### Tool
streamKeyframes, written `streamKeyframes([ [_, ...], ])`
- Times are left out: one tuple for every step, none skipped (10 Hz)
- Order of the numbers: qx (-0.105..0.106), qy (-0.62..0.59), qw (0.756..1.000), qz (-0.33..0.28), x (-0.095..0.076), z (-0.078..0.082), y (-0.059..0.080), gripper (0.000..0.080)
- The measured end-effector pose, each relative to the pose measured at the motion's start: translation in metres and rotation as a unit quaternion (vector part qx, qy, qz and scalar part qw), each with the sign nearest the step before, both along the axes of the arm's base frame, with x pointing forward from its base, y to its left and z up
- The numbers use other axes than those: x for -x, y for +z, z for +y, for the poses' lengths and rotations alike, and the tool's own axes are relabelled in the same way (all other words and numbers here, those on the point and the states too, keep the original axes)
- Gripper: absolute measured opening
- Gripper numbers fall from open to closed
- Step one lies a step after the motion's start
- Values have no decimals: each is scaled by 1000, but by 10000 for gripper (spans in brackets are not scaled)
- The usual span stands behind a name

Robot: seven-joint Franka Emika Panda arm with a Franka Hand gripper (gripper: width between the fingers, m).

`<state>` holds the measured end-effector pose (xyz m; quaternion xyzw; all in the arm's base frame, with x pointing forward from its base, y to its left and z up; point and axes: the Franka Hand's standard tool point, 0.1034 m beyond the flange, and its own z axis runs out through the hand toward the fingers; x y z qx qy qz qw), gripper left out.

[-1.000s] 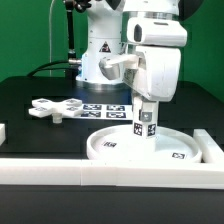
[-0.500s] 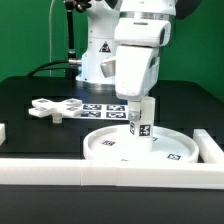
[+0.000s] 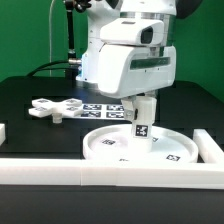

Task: Assemble round table

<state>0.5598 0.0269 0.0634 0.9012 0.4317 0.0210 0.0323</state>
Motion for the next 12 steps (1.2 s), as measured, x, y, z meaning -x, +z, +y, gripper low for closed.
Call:
streamKeyframes([
  [-10,-73,997,-1,1,0,0,415],
  [-20,-128,992,-1,1,-1,-1,415],
  [-32,-179,983,-2,3,-3,-1,415],
  [-43,-244,969,-5,5,-2,-2,415],
  [-46,-285,957,-3,6,0,-2,415],
  [-49,-327,944,-3,6,2,-2,415],
  [-53,-359,932,-4,6,3,-2,415],
  [-57,-387,920,-4,6,4,-2,415],
  [-61,-417,907,-3,6,5,-2,415],
  [-63,-440,896,-3,6,6,-2,415],
  [-64,-446,893,-3,6,6,-2,415],
  [-63,-445,893,-2,6,6,-3,468],
])
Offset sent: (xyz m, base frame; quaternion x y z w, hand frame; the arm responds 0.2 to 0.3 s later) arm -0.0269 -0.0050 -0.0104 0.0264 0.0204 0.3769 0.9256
